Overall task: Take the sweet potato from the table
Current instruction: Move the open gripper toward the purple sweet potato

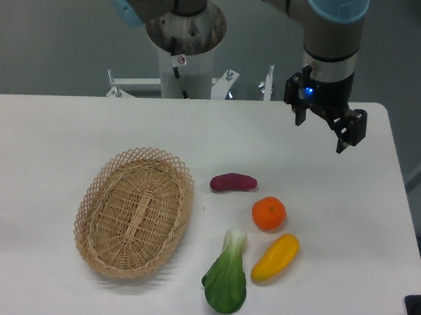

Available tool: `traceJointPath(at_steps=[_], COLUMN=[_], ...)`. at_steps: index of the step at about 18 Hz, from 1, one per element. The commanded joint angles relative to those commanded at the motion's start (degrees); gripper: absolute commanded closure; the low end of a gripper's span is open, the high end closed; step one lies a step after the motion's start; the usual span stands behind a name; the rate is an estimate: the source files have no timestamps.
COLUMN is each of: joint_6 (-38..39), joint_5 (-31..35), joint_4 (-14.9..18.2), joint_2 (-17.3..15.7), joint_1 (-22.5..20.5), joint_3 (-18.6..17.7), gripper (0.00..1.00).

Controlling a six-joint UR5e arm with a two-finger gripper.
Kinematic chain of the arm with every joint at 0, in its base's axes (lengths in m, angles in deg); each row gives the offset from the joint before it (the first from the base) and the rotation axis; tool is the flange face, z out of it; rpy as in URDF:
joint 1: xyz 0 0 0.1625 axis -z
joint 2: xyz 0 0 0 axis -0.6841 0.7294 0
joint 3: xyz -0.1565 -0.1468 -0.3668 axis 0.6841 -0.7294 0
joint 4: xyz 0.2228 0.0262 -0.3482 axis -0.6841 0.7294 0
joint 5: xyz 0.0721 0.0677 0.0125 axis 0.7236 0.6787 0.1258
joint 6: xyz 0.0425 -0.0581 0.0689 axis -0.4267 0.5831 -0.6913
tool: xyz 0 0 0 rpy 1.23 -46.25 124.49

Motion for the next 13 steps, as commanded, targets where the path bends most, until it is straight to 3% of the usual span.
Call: traceJointPath(at_steps=[6, 13], joint_6=[0.87, 7.81], joint_5=[-1.31, -3.69], joint_4=[-0.35, -0.62], joint_2=[-0.09, 1.58], joint_1=[0.09, 1.58], joint_3=[-0.53, -0.62], gripper=[0.00, 0.00])
